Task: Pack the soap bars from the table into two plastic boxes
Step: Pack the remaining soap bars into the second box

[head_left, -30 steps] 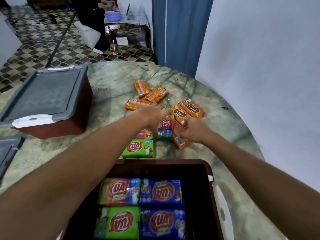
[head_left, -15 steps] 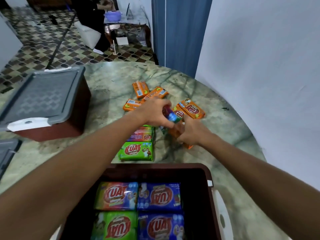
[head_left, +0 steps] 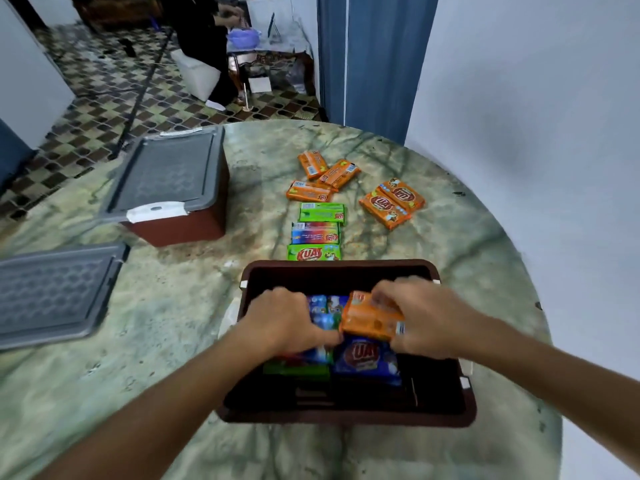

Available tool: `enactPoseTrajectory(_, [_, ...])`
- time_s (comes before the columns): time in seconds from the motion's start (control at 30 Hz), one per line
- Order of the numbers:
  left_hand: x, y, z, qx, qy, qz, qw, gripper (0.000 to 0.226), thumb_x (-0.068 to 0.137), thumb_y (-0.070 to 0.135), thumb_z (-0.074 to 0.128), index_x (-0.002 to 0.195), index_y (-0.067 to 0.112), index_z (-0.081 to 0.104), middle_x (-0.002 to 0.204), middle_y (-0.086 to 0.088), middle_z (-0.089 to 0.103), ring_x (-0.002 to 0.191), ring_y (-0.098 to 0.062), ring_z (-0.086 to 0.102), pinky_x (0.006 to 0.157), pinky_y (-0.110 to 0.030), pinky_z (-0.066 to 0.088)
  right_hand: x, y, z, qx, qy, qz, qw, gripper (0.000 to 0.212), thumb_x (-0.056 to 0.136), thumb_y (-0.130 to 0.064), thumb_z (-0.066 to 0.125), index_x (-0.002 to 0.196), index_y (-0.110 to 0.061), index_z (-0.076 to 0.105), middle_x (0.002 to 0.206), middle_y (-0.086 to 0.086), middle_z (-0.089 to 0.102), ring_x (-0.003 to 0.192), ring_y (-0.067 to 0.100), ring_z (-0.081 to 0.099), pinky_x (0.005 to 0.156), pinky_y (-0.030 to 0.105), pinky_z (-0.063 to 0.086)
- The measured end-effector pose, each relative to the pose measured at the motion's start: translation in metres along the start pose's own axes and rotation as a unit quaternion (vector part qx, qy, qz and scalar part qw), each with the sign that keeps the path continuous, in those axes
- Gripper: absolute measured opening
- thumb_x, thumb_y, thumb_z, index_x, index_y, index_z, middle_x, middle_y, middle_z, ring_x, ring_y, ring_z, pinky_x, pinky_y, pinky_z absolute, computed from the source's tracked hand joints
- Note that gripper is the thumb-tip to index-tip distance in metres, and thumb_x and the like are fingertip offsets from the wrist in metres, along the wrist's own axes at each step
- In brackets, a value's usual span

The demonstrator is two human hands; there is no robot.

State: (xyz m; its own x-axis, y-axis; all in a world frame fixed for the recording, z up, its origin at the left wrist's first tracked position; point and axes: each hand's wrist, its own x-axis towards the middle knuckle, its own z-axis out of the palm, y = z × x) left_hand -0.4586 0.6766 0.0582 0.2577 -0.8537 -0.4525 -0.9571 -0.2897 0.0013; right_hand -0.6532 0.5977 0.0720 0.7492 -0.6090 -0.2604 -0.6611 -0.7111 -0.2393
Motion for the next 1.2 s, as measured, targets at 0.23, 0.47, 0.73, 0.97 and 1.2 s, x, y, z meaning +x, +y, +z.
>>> enactPoseTrajectory(0.23, [-0.007,-0.003,0.047,0.058,0.069,-0.010,0.996,0.098,0.060,0.089,0.050,0.124,0.015,0.047,0.120,-0.013,0.051,0.102,-0.027,0.059,0.076,-0.031,0.046,-0.005,-0.009,0.050,-0.031,-0.019,0.003,0.999,0.058,0.077,-0.029,0.066,0.131,-0.024,0.044,0.124,0.001,0.051,0.113,0.022,0.045,0.086,0.033,0.044])
enactPoseTrajectory(0.47, [-0.003,-0.023,0.056,0.156,0.077,0.198,0.965,0.082,0.073,0.053,0.070,0.140,0.022,0.033,0.139,-0.011,0.037,0.124,-0.030,0.041,0.090,-0.040,0.047,-0.012,-0.006,0.060,-0.039,-0.006,-0.009,0.999,0.064,0.076,-0.020,0.064,0.136,-0.022,0.041,0.133,0.000,0.045,0.119,0.020,0.039,0.091,0.031,0.042])
enactPoseTrajectory(0.73, [-0.001,-0.020,0.062,0.123,0.106,0.145,0.976,0.069,0.074,0.043,0.071,0.131,0.016,0.044,0.135,-0.010,0.039,0.124,-0.028,0.039,0.092,-0.039,0.046,0.003,-0.026,0.076,-0.091,0.009,-0.060,0.994,0.050,0.081,-0.020,0.063,0.131,-0.019,0.054,0.134,0.009,0.046,0.126,0.030,0.040,0.088,0.040,0.048])
enactPoseTrajectory(0.97, [0.014,-0.010,0.073,0.149,0.072,0.176,0.970,0.120,0.068,0.059,0.073,0.151,0.021,-0.005,0.158,-0.015,0.000,0.143,-0.038,0.009,0.105,-0.056,0.035,0.012,-0.023,0.072,-0.184,0.017,-0.134,0.974,0.051,0.078,-0.031,0.070,0.126,-0.019,0.060,0.135,0.014,0.048,0.124,0.036,0.043,0.098,0.048,0.040])
enactPoseTrajectory(1.2, [0.026,-0.016,0.065,0.185,0.086,0.190,0.960,0.130,0.062,0.063,0.074,0.151,0.013,-0.006,0.151,-0.017,0.014,0.134,-0.034,0.022,0.099,-0.043,0.046,0.012,-0.005,0.073,0.434,0.016,0.237,0.869,0.060,0.091,-0.040,0.058,0.141,-0.017,0.033,0.133,0.007,0.048,0.113,0.021,0.056,0.093,0.036,0.050])
